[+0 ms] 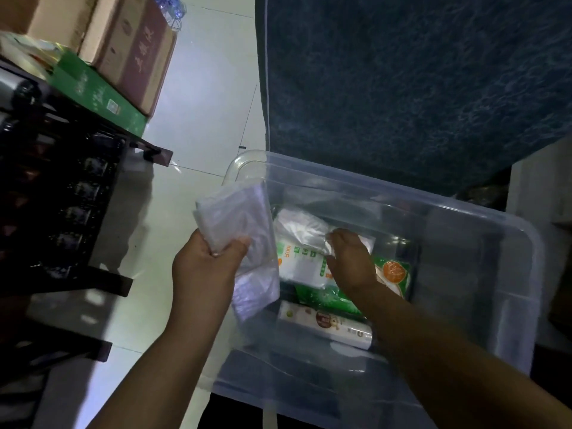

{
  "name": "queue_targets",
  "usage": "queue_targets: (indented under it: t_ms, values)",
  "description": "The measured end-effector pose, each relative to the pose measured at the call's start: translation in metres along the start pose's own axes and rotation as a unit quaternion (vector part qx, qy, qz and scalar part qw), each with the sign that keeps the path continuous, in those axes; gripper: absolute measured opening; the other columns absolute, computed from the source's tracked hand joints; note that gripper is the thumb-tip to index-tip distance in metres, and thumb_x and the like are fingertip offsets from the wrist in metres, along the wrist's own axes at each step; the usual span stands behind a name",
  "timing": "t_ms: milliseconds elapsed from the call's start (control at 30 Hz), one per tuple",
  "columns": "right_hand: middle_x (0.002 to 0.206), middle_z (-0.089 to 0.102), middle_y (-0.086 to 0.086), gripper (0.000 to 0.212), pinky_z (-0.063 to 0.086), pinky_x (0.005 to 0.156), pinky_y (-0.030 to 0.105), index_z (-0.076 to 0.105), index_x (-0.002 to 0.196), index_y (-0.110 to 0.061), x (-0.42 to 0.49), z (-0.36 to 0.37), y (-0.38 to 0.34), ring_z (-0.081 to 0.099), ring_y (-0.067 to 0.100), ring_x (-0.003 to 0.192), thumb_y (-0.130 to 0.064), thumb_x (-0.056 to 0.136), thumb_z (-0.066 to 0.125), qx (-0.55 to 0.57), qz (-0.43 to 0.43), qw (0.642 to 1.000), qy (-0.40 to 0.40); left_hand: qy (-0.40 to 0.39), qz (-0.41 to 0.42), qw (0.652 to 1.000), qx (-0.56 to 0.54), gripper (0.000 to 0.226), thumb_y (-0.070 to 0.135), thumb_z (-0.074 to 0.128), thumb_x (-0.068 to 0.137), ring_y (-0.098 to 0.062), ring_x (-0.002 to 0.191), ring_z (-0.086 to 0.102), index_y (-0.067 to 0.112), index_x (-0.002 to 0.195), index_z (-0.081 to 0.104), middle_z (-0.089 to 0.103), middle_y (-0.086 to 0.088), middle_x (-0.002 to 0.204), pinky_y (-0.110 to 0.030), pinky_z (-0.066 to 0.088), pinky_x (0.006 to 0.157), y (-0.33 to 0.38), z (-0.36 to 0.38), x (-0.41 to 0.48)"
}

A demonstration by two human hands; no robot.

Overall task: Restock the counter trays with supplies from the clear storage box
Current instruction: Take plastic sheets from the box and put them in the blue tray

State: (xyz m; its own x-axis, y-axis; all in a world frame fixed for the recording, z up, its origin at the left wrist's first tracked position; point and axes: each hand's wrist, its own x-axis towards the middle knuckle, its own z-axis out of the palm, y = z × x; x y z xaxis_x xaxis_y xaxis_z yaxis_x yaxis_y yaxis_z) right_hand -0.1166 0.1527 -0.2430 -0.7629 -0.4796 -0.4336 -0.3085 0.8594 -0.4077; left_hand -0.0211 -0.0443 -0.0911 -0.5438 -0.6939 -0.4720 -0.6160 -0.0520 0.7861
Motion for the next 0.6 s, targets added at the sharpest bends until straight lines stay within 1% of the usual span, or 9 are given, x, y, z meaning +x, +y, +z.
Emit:
queue_targets:
  t_ms: [67,133,200,267,300,367,433,500,600]
  values:
    - [0.138,0.049,0.017,0.055,0.034,0.106,0.04,0.047,0.132,-0.007,0.012,0.009,0.0,0.044,0.031,0.127,-0.015,0.082,0.065,-0.048,-0.027,0.998,-0.011,0.005,-0.005,1.0,-0.002,0.011,0.026,0.071,0.075,-0.006,0.075,0.068,0.027,0.085,0.065,0.072,0.008,0.081,-0.024,0.051,0.065,-0.003,-0.002,0.004]
    - [0.136,0.049,0.014,0.062,0.034,0.104,0.041,0.042,0.134,-0.012,0.02,0.017,0.002,0.044,0.03,0.125,-0.026,0.08,0.068,-0.098,-0.039,0.994,-0.019,0.011,-0.007,1.0,-0.004,0.012,0.028,0.071,0.074,-0.002,0.072,0.068,0.026,0.085,0.066,0.073,0.011,0.079,-0.021,0.048,0.062,-0.005,-0.005,0.006]
    - [0.134,0.05,0.011,0.065,0.035,0.101,0.041,0.041,0.134,-0.016,0.029,0.019,0.004,0.045,0.03,0.122,-0.033,0.078,0.069,-0.138,-0.043,0.989,-0.022,0.01,-0.01,1.0,-0.01,0.013,0.029,0.071,0.074,-0.002,0.072,0.068,0.027,0.085,0.066,0.073,0.012,0.081,-0.02,0.047,0.061,-0.006,-0.008,0.009]
    - [0.132,0.051,0.011,0.064,0.039,0.098,0.042,0.041,0.133,-0.017,0.035,0.018,0.007,0.047,0.03,0.12,-0.036,0.078,0.069,-0.168,-0.049,0.984,-0.027,0.003,-0.016,1.0,-0.015,0.013,0.029,0.071,0.074,-0.004,0.073,0.069,0.027,0.086,0.066,0.073,0.012,0.082,-0.021,0.048,0.062,-0.007,-0.01,0.01]
    - [0.13,0.052,0.012,0.061,0.041,0.096,0.043,0.042,0.132,-0.016,0.037,0.016,0.007,0.049,0.03,0.118,-0.034,0.079,0.068,-0.177,-0.056,0.982,-0.03,0.001,-0.019,1.0,-0.014,0.013,0.029,0.071,0.074,-0.005,0.073,0.069,0.028,0.086,0.066,0.073,0.012,0.083,-0.023,0.049,0.063,-0.007,-0.011,0.011]
    - [0.125,0.057,0.015,0.051,0.046,0.091,0.045,0.044,0.128,-0.012,0.036,0.013,0.006,0.054,0.032,0.111,-0.021,0.082,0.064,-0.179,-0.069,0.981,-0.026,-0.001,-0.022,1.0,-0.011,0.012,0.028,0.072,0.075,-0.005,0.073,0.069,0.028,0.085,0.066,0.073,0.013,0.082,-0.025,0.05,0.063,-0.007,-0.013,0.011]
    - [0.116,0.061,0.018,0.044,0.05,0.081,0.043,0.047,0.123,-0.009,0.032,0.01,0.004,0.06,0.033,0.1,-0.008,0.081,0.059,-0.18,-0.073,0.981,-0.019,-0.001,-0.025,1.0,-0.014,0.01,0.026,0.072,0.075,-0.006,0.072,0.069,0.027,0.084,0.066,0.073,0.012,0.081,-0.025,0.05,0.063,-0.007,-0.014,0.011]
    - [0.111,0.062,0.016,0.04,0.05,0.073,0.039,0.046,0.121,-0.009,0.026,0.006,0.002,0.061,0.032,0.093,-0.006,0.082,0.055,-0.188,-0.058,0.98,-0.027,-0.001,-0.03,0.999,-0.019,0.009,0.025,0.072,0.076,-0.006,0.07,0.069,0.025,0.084,0.067,0.073,0.011,0.079,-0.026,0.05,0.063,-0.005,-0.014,0.011]
    - [0.11,0.063,0.012,0.039,0.052,0.071,0.037,0.045,0.123,-0.013,0.016,-0.001,-0.001,0.063,0.029,0.091,-0.009,0.086,0.055,-0.182,-0.034,0.982,-0.038,-0.005,-0.037,0.999,-0.028,0.009,0.024,0.071,0.077,-0.006,0.071,0.069,0.025,0.085,0.066,0.073,0.011,0.08,-0.025,0.05,0.062,0.0,-0.016,0.007]
